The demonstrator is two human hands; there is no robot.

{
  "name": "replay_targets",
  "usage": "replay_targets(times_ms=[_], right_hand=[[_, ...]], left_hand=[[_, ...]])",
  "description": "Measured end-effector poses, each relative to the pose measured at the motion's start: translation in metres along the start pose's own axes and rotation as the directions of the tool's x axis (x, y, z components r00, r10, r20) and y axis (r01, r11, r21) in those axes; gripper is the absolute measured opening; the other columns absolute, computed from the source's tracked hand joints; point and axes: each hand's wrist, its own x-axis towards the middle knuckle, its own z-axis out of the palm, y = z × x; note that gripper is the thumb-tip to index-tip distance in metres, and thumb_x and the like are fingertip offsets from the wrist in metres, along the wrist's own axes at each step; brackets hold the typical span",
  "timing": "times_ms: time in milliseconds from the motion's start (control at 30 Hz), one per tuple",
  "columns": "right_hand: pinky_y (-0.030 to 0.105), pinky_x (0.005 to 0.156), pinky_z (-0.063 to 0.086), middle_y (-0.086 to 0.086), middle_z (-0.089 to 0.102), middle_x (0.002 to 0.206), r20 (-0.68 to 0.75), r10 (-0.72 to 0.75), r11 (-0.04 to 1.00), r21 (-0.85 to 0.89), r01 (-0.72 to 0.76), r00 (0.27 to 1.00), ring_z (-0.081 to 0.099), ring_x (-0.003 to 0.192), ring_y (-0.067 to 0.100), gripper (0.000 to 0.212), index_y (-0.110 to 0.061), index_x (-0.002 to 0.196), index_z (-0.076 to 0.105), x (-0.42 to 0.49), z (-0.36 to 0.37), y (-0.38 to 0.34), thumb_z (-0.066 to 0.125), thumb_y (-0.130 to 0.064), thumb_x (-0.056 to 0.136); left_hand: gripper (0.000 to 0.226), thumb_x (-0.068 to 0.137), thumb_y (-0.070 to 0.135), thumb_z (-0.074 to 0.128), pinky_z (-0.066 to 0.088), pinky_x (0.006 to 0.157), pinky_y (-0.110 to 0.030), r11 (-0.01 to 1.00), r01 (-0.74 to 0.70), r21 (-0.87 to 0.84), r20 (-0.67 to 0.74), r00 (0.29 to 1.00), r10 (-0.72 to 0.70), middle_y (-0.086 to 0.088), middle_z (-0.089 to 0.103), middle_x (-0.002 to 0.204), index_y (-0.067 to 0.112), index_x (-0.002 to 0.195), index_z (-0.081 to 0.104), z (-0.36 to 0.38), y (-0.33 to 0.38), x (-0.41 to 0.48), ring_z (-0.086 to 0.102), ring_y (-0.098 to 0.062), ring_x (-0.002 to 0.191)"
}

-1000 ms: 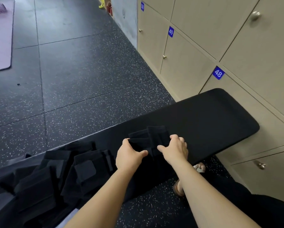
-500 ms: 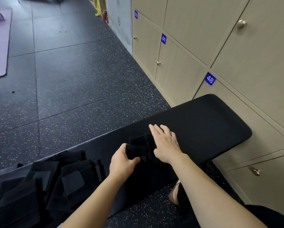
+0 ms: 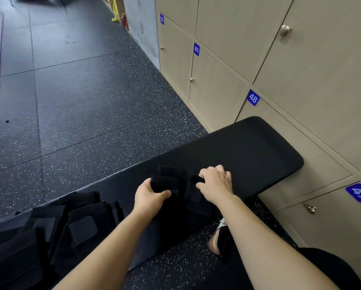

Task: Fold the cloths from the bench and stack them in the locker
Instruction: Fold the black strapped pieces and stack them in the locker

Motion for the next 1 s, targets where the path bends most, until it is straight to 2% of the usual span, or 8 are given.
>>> replay_targets(times_ms=[100, 200, 267, 367, 467, 600, 933, 1000], right_hand=[[0.036, 0.092, 0.036, -0.002, 0.059, 0.096, 0.03, 0.108, 0.954, 0.279, -0.112, 0.994, 0.051, 0.098, 0.022, 0.007, -0.026, 0.088, 0.057, -0.016, -0.013, 0.011, 0.061, -0.032, 0.088], [0.033, 0.071, 0.043, -0.006, 0.055, 0.067, -0.039, 0.187, 0.835, 0.532, -0.138, 0.982, 0.054, 0.073, 0.018, 0.024, -0.02, 0.064, 0.05, -0.035, -0.028, 0.024, 0.067, -0.025, 0.08], [0.031, 0.06, 0.039, -0.006, 0.052, 0.06, -0.095, 0.235, 0.749, 0.652, -0.117, 0.967, 0.048, 0.061, 0.013, 0.023, -0.015, 0.063, 0.053, -0.052, -0.044, 0.032, 0.07, -0.018, 0.078], [0.035, 0.064, 0.048, 0.003, 0.065, 0.068, -0.162, 0.34, 0.581, 0.811, -0.072, 0.926, 0.057, 0.066, 0.014, 0.011, -0.007, 0.072, 0.063, -0.081, -0.069, 0.053, 0.071, -0.013, 0.077], [0.036, 0.069, 0.053, 0.013, 0.071, 0.079, -0.214, 0.458, 0.463, 0.886, -0.027, 0.863, 0.062, 0.072, 0.017, 0.011, -0.002, 0.08, 0.066, -0.111, -0.097, 0.08, 0.071, -0.012, 0.079], [0.03, 0.072, 0.055, 0.008, 0.074, 0.085, -0.263, 0.587, 0.343, 0.937, 0.059, 0.766, 0.068, 0.078, 0.017, 0.004, -0.006, 0.086, 0.07, -0.154, -0.13, 0.12, 0.071, -0.009, 0.083], [0.01, 0.048, 0.036, -0.001, 0.052, 0.065, -0.33, 0.805, 0.295, 0.944, 0.15, 0.493, 0.046, 0.06, 0.011, 0.022, -0.007, 0.068, 0.054, -0.251, -0.179, 0.24, 0.07, -0.006, 0.083], [0.012, 0.054, 0.041, 0.001, 0.057, 0.068, -0.311, 0.834, 0.273, 0.95, 0.15, 0.455, 0.05, 0.062, 0.013, 0.017, -0.004, 0.072, 0.059, -0.263, -0.182, 0.263, 0.071, -0.008, 0.083]], left_hand=[[0.021, 0.077, 0.002, 0.077, 0.055, 0.069, -0.027, 0.995, 0.01, -0.101, -0.012, 1.0, -0.012, -0.001, 0.074, 0.085, 0.014, 0.092, 0.069, -0.004, 0.009, -0.012, 0.071, -0.017, 0.079], [0.018, 0.079, 0.002, 0.076, 0.057, 0.067, -0.031, 0.984, -0.004, -0.178, 0.02, 1.0, 0.008, -0.002, 0.075, 0.084, 0.014, 0.091, 0.07, -0.006, 0.025, -0.027, 0.072, -0.019, 0.077], [0.018, 0.079, 0.001, 0.076, 0.058, 0.069, -0.033, 0.976, -0.022, -0.218, 0.049, 0.998, 0.033, -0.002, 0.075, 0.084, 0.014, 0.091, 0.07, -0.004, 0.037, -0.038, 0.072, -0.02, 0.077], [0.019, 0.08, 0.001, 0.076, 0.058, 0.066, -0.033, 0.965, -0.059, -0.256, 0.116, 0.989, 0.091, 0.0, 0.076, 0.082, 0.016, 0.091, 0.07, 0.008, 0.058, -0.061, 0.073, -0.02, 0.077], [0.02, 0.08, 0.001, 0.076, 0.058, 0.064, -0.033, 0.958, -0.08, -0.277, 0.193, 0.972, 0.137, 0.0, 0.076, 0.081, 0.017, 0.092, 0.07, 0.031, 0.081, -0.086, 0.073, -0.02, 0.075], [0.022, 0.079, 0.001, 0.076, 0.06, 0.069, -0.04, 0.947, -0.098, -0.306, 0.304, 0.933, 0.194, -0.006, 0.076, 0.084, 0.014, 0.095, 0.069, 0.07, 0.114, -0.124, 0.074, -0.027, 0.075], [0.023, 0.079, 0.002, 0.077, 0.059, 0.069, -0.038, 0.939, -0.163, -0.302, 0.523, 0.796, 0.306, -0.006, 0.076, 0.087, 0.015, 0.097, 0.07, 0.189, 0.172, -0.21, 0.073, -0.027, 0.08], [0.024, 0.079, 0.003, 0.077, 0.059, 0.069, -0.04, 0.942, -0.169, -0.29, 0.551, 0.775, 0.309, -0.007, 0.076, 0.089, 0.015, 0.098, 0.069, 0.21, 0.179, -0.22, 0.073, -0.028, 0.08]])
